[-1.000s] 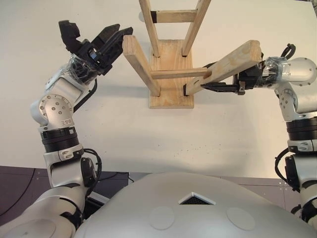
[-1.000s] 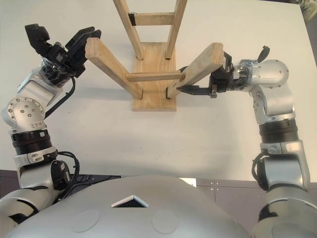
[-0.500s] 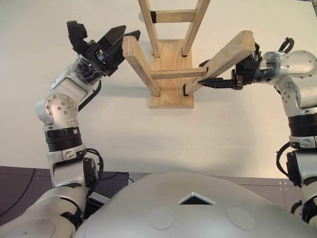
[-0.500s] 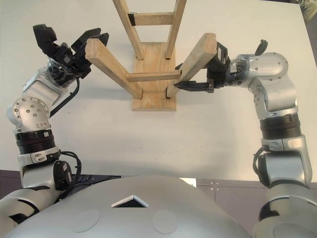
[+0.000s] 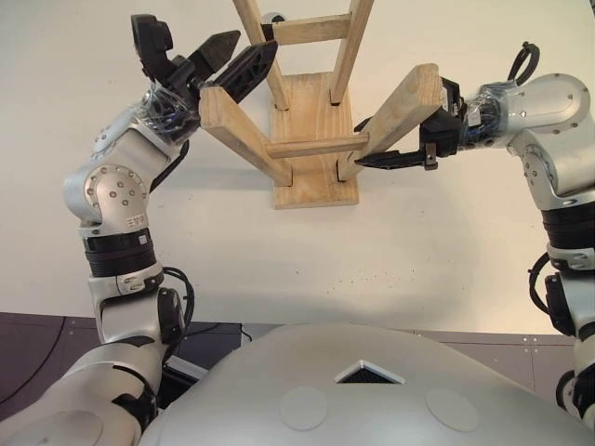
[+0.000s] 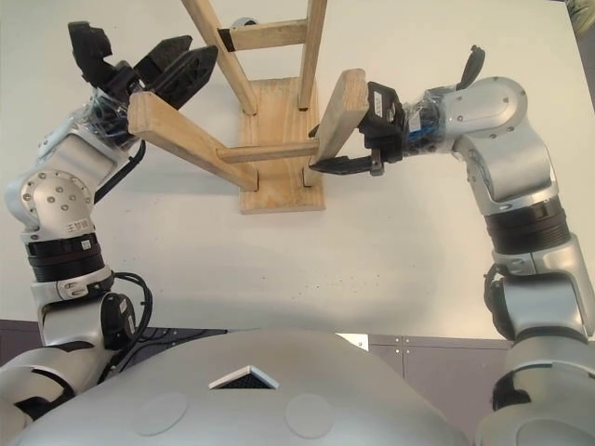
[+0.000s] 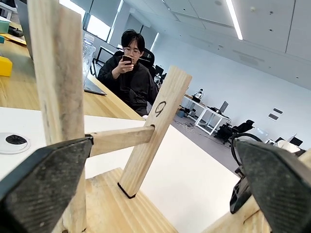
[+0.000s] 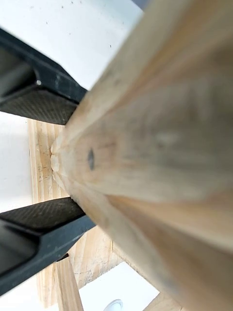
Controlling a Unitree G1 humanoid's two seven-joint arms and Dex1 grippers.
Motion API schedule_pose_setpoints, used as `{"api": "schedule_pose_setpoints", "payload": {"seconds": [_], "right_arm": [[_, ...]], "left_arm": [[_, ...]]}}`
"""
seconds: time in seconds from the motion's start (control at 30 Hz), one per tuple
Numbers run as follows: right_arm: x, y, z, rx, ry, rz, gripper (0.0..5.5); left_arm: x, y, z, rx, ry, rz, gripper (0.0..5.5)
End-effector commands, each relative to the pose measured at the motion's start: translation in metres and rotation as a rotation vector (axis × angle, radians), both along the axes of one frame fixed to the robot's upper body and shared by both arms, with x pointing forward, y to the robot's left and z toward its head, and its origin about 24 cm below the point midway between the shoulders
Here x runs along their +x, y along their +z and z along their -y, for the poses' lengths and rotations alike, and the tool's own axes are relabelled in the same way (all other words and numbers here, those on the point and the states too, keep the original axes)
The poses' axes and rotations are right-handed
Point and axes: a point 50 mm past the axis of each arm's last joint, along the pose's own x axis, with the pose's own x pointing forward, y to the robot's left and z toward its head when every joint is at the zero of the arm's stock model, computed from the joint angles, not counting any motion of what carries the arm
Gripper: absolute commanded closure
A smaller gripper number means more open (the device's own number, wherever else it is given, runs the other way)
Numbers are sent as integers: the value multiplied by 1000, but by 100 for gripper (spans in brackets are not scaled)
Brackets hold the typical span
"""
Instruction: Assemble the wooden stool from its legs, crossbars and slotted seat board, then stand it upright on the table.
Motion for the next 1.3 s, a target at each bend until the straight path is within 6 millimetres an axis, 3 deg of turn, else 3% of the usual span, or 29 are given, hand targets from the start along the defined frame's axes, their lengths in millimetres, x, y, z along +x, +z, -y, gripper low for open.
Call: {"api": "schedule_pose_setpoints", "payload": {"seconds": [0.03,0.13,0.23,0.37,0.63,0.73,0.8,0.87,0.97,1.07,1.17,1.3], "right_arm": [[-20,-85,56,-562,-186,-176,348],[-34,-106,68,-652,-170,-252,348],[-47,-126,85,-795,-110,-329,348],[-59,-134,97,-894,3,-412,348],[-5,-88,67,-793,16,-278,348],[11,-75,65,-831,49,-246,348],[11,-84,67,-884,72,-266,348],[-2,-105,73,-917,85,-354,348],[-28,-135,83,-838,9,-534,348],[-41,-141,76,-664,-73,-620,348],[-42,-139,59,-438,-123,-572,348],[-26,-117,43,-191,-235,-427,263]], "left_arm": [[18,82,-3,103,-86,206,10],[25,114,5,178,-152,283,10],[29,118,7,196,-168,282,10],[31,100,1,197,-132,226,10],[18,58,-5,131,-6,130,10],[12,45,-4,90,57,104,10],[9,39,-4,68,88,93,10],[7,34,-3,60,106,79,10],[5,29,-6,59,113,54,10],[4,25,-14,66,121,23,10],[7,5,-19,96,115,-62,10],[5,-23,-27,145,106,-163,10]]}}
